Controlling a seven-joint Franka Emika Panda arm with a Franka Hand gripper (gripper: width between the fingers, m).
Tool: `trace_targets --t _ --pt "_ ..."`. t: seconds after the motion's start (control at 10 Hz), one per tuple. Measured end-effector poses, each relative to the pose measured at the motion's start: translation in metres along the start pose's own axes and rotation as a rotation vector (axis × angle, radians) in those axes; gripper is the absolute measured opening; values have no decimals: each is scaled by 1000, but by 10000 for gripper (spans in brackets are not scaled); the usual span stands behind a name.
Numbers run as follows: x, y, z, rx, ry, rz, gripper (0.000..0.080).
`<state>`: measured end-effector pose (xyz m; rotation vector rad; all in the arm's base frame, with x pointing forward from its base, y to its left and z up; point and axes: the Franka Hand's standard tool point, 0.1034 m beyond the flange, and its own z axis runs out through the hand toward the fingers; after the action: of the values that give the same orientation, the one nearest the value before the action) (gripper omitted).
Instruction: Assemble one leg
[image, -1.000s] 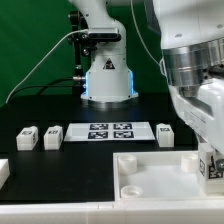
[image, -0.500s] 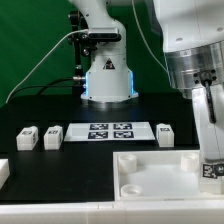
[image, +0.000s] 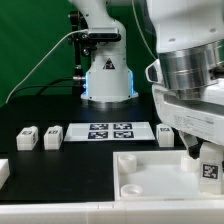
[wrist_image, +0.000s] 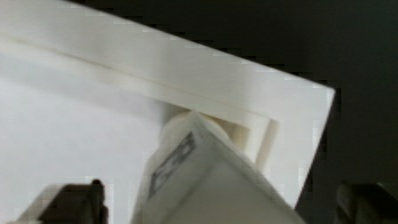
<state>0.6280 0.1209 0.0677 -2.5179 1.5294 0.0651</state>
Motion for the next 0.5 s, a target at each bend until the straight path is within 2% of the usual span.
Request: trace_targets --t 0.2,0.4,0.5 --pt "3 1 0 0 2 -175 649" --pt "3 1 0 0 1 -218 649" --pt "3 1 0 0 1 -218 518"
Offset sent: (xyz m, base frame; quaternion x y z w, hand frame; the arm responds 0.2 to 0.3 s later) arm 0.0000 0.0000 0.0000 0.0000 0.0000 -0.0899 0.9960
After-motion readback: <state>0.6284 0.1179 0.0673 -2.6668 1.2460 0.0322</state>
